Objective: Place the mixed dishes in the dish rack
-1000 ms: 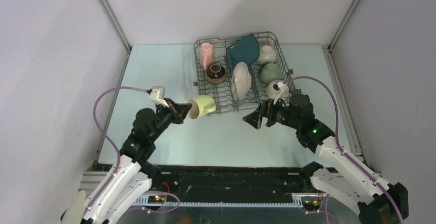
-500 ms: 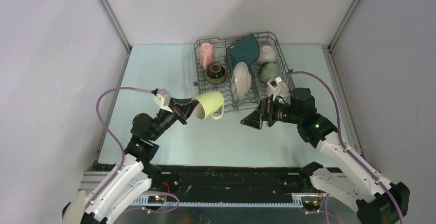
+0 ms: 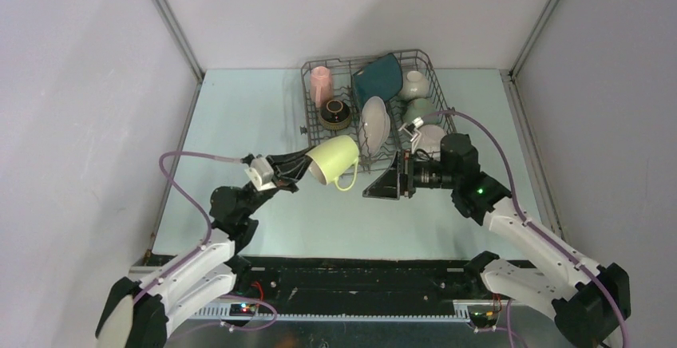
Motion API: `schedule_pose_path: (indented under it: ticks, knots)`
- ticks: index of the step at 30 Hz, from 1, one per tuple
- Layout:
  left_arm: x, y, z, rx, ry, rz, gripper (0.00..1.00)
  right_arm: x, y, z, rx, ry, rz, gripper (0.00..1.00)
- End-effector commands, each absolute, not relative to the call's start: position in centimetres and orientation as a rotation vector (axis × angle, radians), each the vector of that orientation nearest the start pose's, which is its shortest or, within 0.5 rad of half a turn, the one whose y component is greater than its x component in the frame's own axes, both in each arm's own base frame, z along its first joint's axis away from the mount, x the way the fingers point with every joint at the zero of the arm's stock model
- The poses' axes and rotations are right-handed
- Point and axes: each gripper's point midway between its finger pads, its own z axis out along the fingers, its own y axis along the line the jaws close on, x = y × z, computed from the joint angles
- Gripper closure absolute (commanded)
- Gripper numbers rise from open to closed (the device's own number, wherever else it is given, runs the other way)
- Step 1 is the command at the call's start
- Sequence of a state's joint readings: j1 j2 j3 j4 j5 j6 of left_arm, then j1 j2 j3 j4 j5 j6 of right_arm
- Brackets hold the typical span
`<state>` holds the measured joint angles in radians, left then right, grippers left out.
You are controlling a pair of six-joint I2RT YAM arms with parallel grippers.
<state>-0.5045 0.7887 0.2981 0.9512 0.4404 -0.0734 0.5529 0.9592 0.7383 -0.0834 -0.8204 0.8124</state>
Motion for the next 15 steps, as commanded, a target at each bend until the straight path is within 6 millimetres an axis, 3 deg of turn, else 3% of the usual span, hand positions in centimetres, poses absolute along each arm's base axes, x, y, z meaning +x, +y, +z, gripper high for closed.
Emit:
schedule_pose_path:
  ticks: [1, 6, 15]
  knots:
    - [18.9, -20.2, 37.0, 0.623, 0.607, -0.698, 1.00, 14.9, 29.4, 29.8, -0.419, 1.982, 1.769, 0.12]
    - [17.8, -21.0, 37.0, 0.667, 0.559, -0.759, 1.00, 15.2, 31.3, 31.6, -0.391, 1.926, 1.906, 0.19]
    - [17.9, -21.8, 36.9, 0.714, 0.538, -0.734, 1.00, 15.4, 33.9, 31.2, -0.341, 2.002, 1.987, 0.41]
